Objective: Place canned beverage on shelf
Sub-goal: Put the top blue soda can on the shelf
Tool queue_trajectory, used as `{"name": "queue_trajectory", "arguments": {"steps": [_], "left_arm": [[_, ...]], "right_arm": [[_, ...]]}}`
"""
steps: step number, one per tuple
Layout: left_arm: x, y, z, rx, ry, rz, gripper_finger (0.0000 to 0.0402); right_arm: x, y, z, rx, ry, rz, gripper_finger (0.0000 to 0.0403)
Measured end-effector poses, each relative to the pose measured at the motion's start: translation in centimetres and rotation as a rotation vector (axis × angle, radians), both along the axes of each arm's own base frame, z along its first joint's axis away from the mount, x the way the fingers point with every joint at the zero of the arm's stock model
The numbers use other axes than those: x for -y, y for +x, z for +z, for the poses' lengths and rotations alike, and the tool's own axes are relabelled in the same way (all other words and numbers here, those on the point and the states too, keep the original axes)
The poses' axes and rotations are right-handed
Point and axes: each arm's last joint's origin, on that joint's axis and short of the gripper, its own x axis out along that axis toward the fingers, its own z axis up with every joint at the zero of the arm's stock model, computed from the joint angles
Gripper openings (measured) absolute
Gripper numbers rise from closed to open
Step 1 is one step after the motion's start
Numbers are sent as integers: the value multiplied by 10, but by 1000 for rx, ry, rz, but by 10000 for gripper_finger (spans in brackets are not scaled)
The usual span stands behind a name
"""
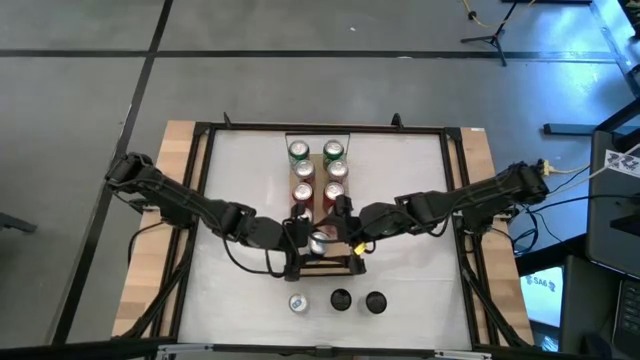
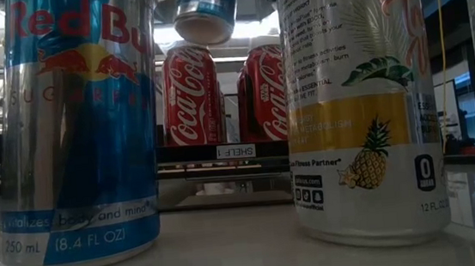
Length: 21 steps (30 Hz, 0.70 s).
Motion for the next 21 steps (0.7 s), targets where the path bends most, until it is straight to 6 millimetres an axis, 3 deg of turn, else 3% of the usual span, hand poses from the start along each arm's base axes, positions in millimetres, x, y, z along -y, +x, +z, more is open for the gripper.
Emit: {"name": "queue_trajectory", "arguments": {"steps": [8, 17, 21], "left_arm": [[4, -1, 2, 17, 21, -21, 223], [4, -1, 2, 19, 23, -18, 223], [3, -1, 1, 17, 23, 1, 223]], "right_arm": [[-1, 3, -3, 0, 8, 13, 378], [-1, 3, -2, 2, 16, 9, 293], [-1, 3, -2, 0, 13, 7, 280]]}}
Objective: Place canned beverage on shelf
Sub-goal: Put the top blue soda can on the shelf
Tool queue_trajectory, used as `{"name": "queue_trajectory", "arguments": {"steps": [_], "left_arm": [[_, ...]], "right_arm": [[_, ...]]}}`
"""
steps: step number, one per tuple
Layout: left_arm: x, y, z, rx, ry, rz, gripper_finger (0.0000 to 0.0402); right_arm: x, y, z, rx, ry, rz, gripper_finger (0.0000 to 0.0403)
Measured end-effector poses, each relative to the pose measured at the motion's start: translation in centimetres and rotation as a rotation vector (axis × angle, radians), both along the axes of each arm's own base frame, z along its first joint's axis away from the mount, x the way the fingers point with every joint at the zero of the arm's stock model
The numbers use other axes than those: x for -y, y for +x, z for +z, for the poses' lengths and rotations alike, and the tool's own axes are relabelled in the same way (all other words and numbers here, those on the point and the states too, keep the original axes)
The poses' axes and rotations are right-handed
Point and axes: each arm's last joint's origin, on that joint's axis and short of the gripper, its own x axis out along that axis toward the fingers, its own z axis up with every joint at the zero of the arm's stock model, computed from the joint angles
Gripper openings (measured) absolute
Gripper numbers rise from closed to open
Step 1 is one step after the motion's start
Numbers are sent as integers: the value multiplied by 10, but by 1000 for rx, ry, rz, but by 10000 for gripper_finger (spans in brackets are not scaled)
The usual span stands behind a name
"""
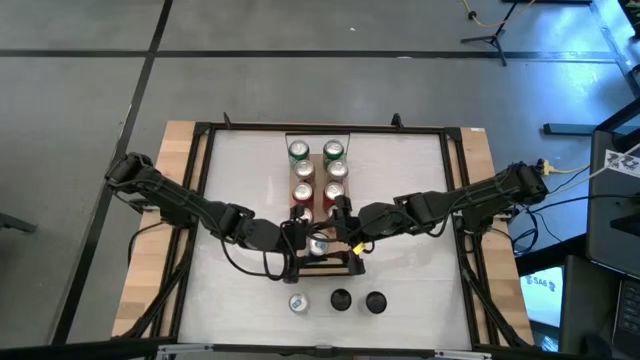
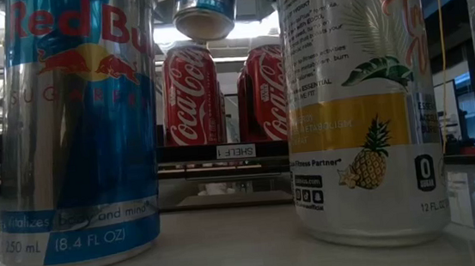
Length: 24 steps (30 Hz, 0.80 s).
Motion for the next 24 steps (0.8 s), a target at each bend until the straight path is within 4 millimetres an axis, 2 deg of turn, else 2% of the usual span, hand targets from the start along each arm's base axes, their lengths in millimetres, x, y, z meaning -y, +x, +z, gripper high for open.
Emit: {"name": "queue_trajectory", "arguments": {"steps": [24], "left_arm": [[-1, 0, 0, 2, 5, 20, 230]], "right_arm": [[0, 0, 0, 4, -4, 7, 286]]}}
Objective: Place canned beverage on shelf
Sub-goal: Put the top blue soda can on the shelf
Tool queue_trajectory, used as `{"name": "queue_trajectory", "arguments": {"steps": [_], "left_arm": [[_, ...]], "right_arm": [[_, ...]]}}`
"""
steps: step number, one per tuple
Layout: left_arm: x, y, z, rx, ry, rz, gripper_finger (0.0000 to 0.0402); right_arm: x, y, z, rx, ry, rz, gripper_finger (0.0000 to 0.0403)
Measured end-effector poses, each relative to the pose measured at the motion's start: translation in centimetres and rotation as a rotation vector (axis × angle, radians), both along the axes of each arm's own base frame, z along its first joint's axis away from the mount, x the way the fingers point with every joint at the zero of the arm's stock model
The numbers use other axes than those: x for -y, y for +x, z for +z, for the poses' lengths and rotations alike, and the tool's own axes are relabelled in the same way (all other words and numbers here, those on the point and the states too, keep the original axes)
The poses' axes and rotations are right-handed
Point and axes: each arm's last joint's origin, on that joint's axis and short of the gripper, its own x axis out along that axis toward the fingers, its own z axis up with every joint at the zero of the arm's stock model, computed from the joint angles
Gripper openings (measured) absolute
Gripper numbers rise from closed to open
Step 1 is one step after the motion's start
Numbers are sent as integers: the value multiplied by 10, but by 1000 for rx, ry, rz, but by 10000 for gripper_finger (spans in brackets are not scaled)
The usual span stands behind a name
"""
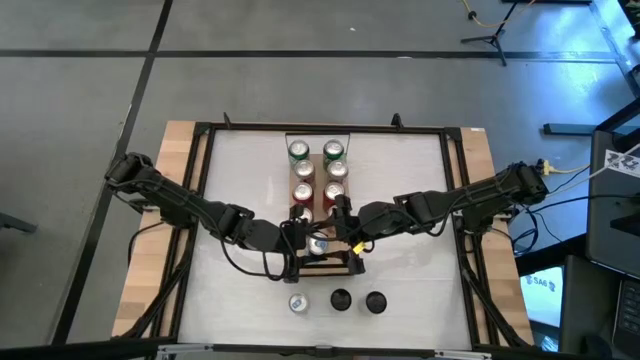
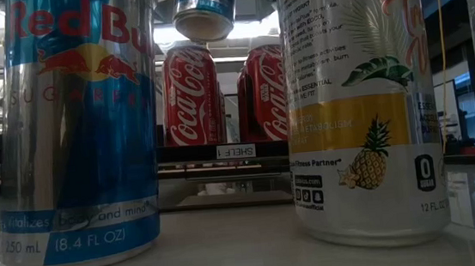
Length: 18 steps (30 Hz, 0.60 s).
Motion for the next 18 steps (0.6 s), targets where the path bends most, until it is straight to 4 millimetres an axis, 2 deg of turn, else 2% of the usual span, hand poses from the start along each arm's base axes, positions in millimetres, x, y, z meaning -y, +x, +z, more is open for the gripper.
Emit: {"name": "queue_trajectory", "arguments": {"steps": [18], "left_arm": [[0, 0, 0, -2, 2, 3, 245]], "right_arm": [[0, 0, 0, 0, 0, 0, 287]]}}
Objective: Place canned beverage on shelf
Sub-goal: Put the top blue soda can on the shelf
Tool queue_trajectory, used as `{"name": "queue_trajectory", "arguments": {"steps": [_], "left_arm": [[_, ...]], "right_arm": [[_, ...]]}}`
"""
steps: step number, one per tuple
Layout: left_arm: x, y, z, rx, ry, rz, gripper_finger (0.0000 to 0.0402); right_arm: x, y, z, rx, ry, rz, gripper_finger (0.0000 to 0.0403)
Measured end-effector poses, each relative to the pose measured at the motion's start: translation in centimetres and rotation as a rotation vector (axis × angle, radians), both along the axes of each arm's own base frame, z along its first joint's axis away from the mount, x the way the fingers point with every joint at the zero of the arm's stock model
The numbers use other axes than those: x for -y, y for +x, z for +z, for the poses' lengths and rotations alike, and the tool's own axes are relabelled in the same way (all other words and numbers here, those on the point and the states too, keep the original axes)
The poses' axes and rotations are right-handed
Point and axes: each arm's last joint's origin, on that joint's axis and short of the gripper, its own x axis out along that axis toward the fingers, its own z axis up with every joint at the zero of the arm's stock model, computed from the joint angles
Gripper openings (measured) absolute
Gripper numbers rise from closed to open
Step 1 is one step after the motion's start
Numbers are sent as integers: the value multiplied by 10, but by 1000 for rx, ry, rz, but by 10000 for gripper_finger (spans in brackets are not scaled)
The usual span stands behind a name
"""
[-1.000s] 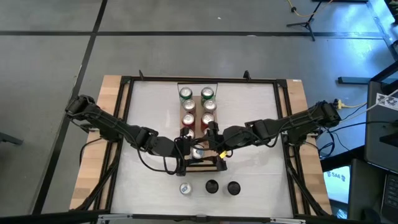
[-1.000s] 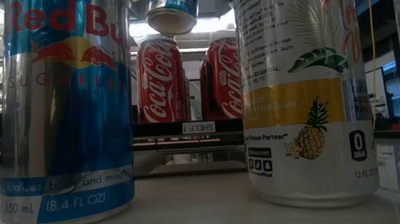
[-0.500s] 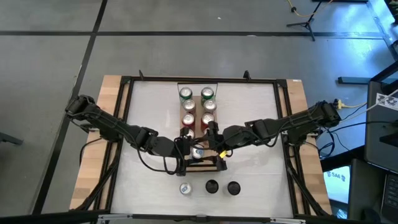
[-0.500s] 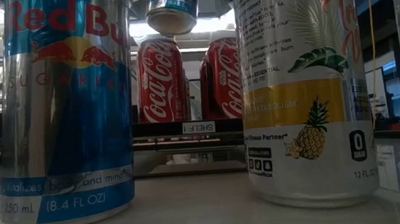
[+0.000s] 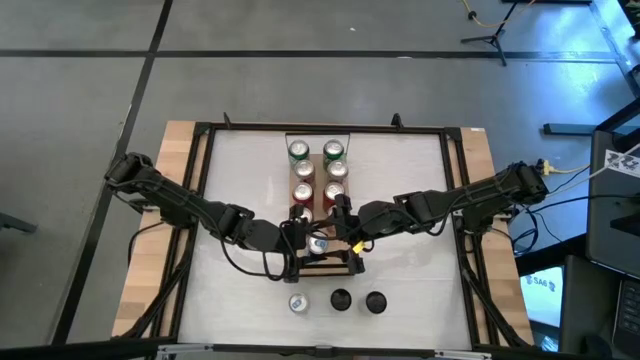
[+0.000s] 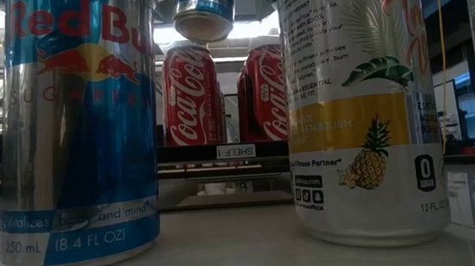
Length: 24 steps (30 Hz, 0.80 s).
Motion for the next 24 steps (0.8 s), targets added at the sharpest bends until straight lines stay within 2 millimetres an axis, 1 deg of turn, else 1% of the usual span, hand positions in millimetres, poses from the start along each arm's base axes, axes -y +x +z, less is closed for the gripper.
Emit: {"name": "queue_trajectory", "arguments": {"steps": [7, 10, 18, 21, 24], "left_arm": [[0, 0, 0, 0, 0, 0, 249], [0, 0, 0, 0, -4, 1, 264], [0, -1, -1, -14, -1, -2, 325], [0, -2, -4, -39, -13, 5, 333], [0, -2, -5, -61, -14, -2, 333]], "right_arm": [[0, 0, 0, 0, 0, 0, 287], [0, 0, 0, 1, -1, -1, 287], [1, 0, -1, -1, -11, -21, 287], [1, 0, -2, -14, -24, -25, 287], [1, -1, -3, -18, -33, -16, 286]]}}
